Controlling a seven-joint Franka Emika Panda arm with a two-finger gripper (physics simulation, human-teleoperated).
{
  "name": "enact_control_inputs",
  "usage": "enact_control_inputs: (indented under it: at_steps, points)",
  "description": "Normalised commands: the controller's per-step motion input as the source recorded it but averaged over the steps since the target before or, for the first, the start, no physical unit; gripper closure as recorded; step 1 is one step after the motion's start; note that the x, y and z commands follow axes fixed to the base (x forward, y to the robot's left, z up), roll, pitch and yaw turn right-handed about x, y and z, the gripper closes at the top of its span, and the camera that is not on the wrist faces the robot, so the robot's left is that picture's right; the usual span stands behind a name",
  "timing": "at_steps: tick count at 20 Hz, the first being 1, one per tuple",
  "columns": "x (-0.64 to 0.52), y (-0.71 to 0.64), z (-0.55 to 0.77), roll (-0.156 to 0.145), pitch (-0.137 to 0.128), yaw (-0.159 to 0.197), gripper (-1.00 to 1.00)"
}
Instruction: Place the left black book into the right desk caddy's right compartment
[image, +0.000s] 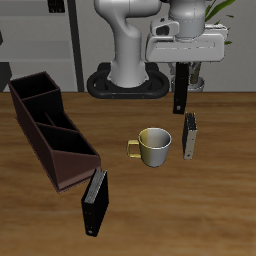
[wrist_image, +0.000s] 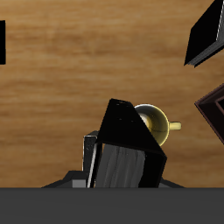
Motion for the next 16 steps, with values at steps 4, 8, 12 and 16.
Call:
enact_control_inputs:
  at_steps: [4, 8, 12, 16]
  points:
    - [-0.26, -0.34, 0.19, -0.039, -0.037, -0.069, 1.0]
    - [-0.22, -0.42, 0.09, -0.047, -0.005, -0.062, 1.0]
    - [-0.3, -0.39, 0.11, -0.058, -0.017, -0.029, 1.0]
    - [-0.33, -0.48, 0.15, -0.082, -0.033, -0.055, 1.0]
